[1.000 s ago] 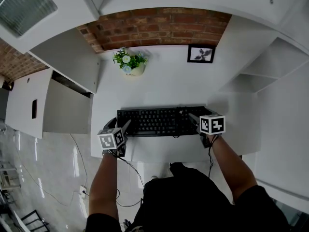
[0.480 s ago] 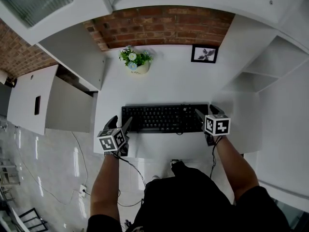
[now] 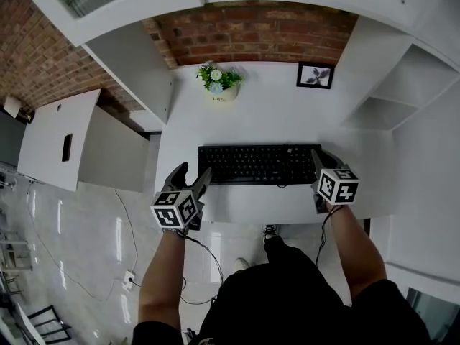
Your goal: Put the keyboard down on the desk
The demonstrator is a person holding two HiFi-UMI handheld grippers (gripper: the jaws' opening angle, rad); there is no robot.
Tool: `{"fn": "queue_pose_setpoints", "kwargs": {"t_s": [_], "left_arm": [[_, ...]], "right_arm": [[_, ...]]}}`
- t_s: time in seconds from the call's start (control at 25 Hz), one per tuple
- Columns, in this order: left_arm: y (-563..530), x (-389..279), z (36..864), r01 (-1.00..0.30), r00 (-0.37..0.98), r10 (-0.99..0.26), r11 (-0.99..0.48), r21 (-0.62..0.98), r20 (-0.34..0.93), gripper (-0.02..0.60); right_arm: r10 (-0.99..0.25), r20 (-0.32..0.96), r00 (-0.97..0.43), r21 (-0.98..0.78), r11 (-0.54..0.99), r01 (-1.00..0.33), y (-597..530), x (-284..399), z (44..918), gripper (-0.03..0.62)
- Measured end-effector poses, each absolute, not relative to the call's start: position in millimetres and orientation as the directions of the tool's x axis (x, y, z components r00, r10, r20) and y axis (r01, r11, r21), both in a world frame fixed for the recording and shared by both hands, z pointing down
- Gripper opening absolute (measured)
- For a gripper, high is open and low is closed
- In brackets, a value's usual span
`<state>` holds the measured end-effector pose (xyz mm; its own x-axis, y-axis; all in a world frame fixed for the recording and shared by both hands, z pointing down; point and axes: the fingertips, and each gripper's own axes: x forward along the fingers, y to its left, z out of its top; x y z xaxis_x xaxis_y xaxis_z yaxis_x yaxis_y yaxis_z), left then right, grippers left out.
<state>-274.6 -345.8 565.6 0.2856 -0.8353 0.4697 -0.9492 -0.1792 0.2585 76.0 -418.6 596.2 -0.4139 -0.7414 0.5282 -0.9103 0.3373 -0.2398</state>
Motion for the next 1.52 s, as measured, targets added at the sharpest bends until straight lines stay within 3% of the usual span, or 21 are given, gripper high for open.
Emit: {"fn": "queue_pose_setpoints", "kwargs": {"t_s": [0.04,0.2,0.32,0.84,1.52], "left_arm": [[-340.9,-275.8,559.4,-0.949,0.287,-0.841,-0.187,0.253,0.458,0.324],[-319.2,-282.4,534.7,-0.953,0.280,-0.871,-0.200,0.229,0.405,0.091],[-300.2,-281.2,516.3,-0.948,0.294,-0.884,-0.222,0.228,0.362,0.032],[-202.3,-275.4,458.7,-0.931,0.347,-0.904,-0.301,0.207,0.248,0.020],[-116.5,-262.0,460.8,-0.902,0.424,-0.868,-0.378,0.211,0.258,0.020]], "right_arm": [[-0.749,0.507,-0.426,-0.244,0.350,-0.905,-413.5,69.9,587.9,0.024],[-0.762,0.415,-0.498,-0.276,0.416,-0.867,-389.8,42.3,553.6,0.018],[-0.768,0.355,-0.534,-0.284,0.456,-0.844,-368.3,26.8,528.3,0.018],[-0.802,0.213,-0.558,-0.239,0.511,-0.826,-256.6,0.2,444.6,0.017],[-0.826,0.245,-0.507,-0.216,0.464,-0.859,-144.7,-4.1,428.0,0.017]]}}
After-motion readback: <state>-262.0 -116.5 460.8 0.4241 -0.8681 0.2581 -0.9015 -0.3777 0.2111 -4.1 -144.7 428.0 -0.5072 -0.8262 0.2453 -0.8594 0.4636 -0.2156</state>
